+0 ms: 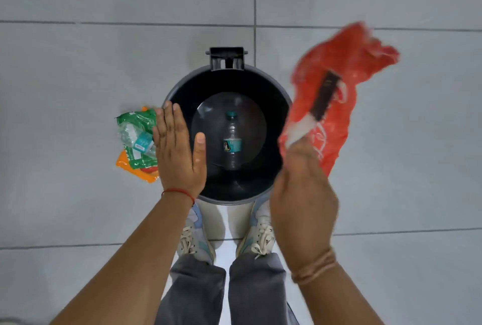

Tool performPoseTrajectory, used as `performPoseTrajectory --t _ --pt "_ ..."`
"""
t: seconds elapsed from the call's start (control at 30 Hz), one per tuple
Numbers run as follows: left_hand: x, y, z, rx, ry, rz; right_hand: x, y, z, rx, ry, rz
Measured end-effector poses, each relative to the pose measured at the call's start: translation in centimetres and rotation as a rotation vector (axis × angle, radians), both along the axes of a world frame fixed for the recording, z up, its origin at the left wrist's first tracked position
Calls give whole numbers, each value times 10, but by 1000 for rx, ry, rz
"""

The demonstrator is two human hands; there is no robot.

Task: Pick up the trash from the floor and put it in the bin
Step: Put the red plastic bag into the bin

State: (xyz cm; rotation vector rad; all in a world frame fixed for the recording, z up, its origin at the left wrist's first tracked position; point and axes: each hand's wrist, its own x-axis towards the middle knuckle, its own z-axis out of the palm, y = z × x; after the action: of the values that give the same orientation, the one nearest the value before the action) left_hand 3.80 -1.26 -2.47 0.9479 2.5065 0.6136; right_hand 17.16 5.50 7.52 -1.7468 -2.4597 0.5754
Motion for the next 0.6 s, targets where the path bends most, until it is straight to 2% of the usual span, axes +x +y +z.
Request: performPoseTrajectory --t 0.03,0.1,0.2,0.33,0.47,0.53,0.6 --pt "-2 -2 1 19 -10 4 -15 -8 4 -54 -2 74" --pt "-6 -6 1 43 -12 9 -42 -20 -3 -287 -58 215" --pt "-10 -9 -1 54 -30 20 -68 -26 -40 -551 -209 256" --pt "-11 -10 -4 75 -23 -6 -79 -21 -92 -630 -255 216" --pt "-10 -11 -9 64 8 -16 -87 -12 -133 -793 -246 249" --pt "-10 -12 -11 63 15 -13 -90 -8 -139 -769 -222 282" --pt "-11 -13 -12 64 23 -16 -86 -4 -142 -522 -213 373"
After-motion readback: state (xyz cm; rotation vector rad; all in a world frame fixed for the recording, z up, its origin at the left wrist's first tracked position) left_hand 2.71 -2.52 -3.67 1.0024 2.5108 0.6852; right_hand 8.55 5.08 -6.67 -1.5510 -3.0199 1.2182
